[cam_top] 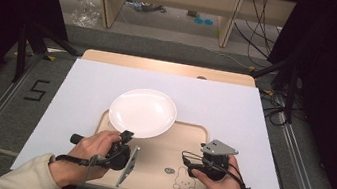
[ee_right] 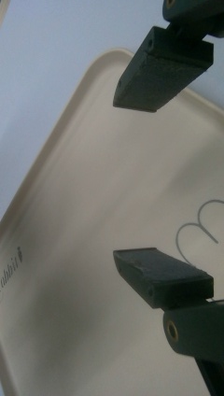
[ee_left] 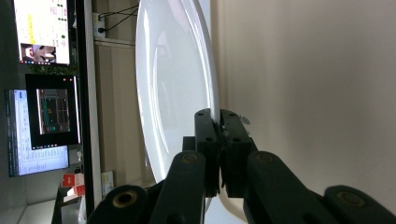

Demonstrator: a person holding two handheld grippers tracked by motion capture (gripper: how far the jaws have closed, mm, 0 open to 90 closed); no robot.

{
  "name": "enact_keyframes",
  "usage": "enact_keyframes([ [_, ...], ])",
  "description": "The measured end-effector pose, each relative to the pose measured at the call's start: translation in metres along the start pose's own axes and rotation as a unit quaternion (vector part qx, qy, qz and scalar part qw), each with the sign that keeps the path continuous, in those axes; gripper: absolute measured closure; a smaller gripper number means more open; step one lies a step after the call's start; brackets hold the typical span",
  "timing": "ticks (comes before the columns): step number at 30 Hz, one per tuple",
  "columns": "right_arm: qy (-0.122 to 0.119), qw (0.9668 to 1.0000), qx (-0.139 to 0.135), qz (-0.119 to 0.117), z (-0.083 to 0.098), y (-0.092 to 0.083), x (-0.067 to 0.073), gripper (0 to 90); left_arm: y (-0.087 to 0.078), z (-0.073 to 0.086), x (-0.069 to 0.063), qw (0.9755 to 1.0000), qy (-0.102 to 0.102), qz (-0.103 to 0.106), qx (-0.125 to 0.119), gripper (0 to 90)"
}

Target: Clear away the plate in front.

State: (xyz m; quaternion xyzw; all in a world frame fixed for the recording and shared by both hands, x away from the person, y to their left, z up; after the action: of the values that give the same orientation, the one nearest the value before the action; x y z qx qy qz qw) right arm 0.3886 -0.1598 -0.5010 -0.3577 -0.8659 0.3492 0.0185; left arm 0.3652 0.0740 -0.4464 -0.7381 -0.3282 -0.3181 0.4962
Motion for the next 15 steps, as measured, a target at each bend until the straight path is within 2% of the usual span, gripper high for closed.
enact_keyframes([
  [15,0.0,1.0,0.001,0.0,0.0001,0.0002,0.0001,23.0,-0.0087,0.0022,-0.0108,1.0,0.001,0.008,-0.002,87.3],
])
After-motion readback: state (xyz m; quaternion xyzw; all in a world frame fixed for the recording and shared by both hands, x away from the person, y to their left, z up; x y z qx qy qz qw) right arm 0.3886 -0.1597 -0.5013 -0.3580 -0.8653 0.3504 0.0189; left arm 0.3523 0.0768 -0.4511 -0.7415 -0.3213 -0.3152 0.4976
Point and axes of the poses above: each handheld gripper's, and its own axes: y roughly forward along the jaws, z roughly out of its underside, x roughly to its left, the point moved 8 cm from there along y, roughly forward along the jaws, and after that the axes turned 12 degrees about -y, right-handed, at the moved point
